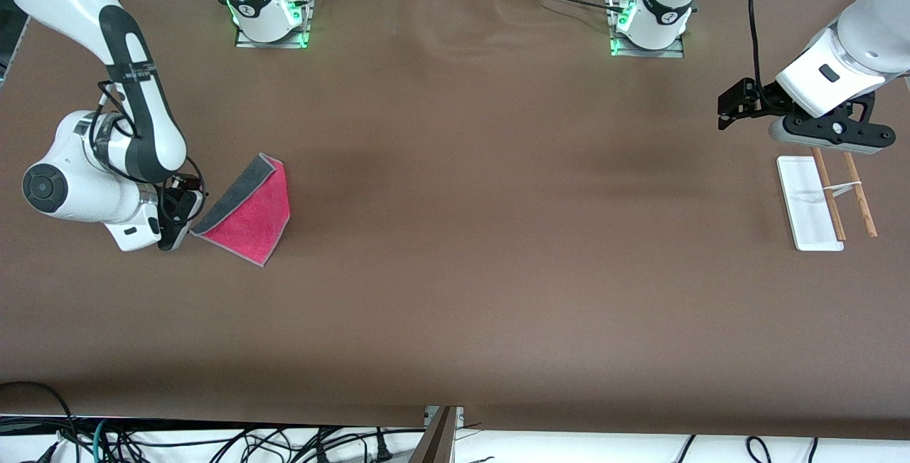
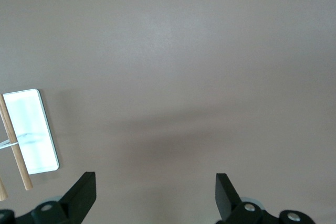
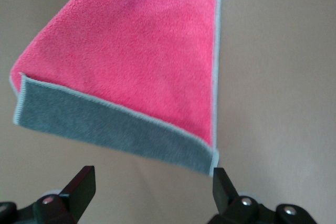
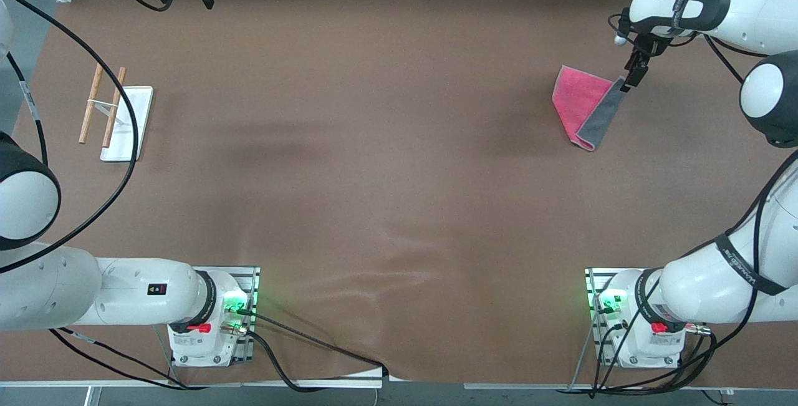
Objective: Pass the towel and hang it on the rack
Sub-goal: 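Move the right gripper down to the grey edge of the towel, then close the right gripper on the towel's grey edge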
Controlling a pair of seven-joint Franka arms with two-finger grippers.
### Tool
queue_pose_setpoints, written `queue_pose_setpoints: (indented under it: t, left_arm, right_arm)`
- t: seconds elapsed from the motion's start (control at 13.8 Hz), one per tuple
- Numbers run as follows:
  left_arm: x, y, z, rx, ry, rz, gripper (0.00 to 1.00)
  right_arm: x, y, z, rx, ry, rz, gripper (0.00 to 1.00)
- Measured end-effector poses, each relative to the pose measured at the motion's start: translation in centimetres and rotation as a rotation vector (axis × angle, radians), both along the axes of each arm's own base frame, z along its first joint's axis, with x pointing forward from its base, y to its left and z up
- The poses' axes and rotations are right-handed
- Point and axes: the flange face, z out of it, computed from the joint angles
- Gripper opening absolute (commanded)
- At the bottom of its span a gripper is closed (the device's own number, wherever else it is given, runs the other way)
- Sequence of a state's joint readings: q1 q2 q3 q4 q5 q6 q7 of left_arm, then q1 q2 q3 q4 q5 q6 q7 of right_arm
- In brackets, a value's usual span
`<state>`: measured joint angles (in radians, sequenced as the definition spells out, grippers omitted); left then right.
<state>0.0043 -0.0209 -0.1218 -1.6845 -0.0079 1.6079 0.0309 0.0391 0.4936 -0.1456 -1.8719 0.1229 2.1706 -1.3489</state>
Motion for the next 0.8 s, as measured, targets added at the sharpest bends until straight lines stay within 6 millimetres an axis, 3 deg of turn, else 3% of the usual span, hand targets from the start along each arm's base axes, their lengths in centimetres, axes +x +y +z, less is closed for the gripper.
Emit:
queue_pose_setpoints:
  t: [0.44,0.65,0.8]
  left_arm:
    - [0.0,0.0,0.0,0.000,0.000,0.000,1.00]
    - [0.0,0.0,0.0,0.000,0.000,0.000,1.00]
    - [0.0,0.0,0.0,0.000,0.000,0.000,1.00]
  right_arm:
    - [3.3,-1.0,-1.7,0.100,-0.058,0.152,0.99]
    - [3.5,-1.9,-3.5,0.134,-0.055,0.158,0.98]
    - [3.3,-2.5,-4.6,0.153,-0.046,0.155,0.86]
